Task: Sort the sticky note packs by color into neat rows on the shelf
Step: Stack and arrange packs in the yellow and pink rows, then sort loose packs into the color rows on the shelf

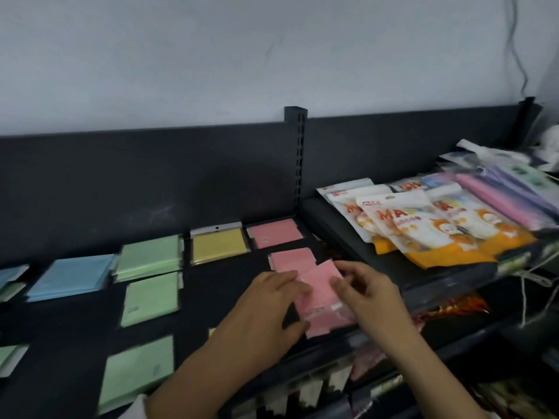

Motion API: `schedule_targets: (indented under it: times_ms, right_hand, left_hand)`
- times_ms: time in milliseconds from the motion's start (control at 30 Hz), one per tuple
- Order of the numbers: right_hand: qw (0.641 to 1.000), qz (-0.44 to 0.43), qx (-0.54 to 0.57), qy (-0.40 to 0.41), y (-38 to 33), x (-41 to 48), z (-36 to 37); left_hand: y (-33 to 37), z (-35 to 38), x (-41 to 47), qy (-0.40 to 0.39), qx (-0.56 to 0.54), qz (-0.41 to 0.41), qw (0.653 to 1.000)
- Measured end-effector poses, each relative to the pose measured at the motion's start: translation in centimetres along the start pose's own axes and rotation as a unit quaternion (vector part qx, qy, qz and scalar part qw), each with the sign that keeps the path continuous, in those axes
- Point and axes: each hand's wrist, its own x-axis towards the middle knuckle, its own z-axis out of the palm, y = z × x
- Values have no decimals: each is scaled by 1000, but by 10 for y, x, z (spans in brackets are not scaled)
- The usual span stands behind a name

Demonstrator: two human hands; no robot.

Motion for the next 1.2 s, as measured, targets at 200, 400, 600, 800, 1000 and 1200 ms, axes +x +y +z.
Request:
schedule_targets:
  times_ms: [200, 400, 600, 800, 1000, 1200]
  right_hand:
    - [993, -5, -114, 13, 24, -10, -9]
    - [967, -26, -255, 9, 31, -18, -2]
    - [925, -114, -359, 43, 6, -20, -1]
    - [927, -234, -294, 14, -22, -15, 36]
    - [921, -292, -253, -51, -59, -33, 95]
    - [914, -323, -209, -127, -96, -56, 154]
  left_hand:
    - [12, 19, 11, -73, 5, 17, 997]
    - [16, 29, 12, -111, 19, 13, 994]
    - [11, 23, -10, -29, 84, -5, 996]
    - [-22, -21, -71, 25, 133, -84, 987]
    - [-58, -71, -155, 70, 175, -200, 961]
    - [-93, -104, -235, 89, 223, -292, 926]
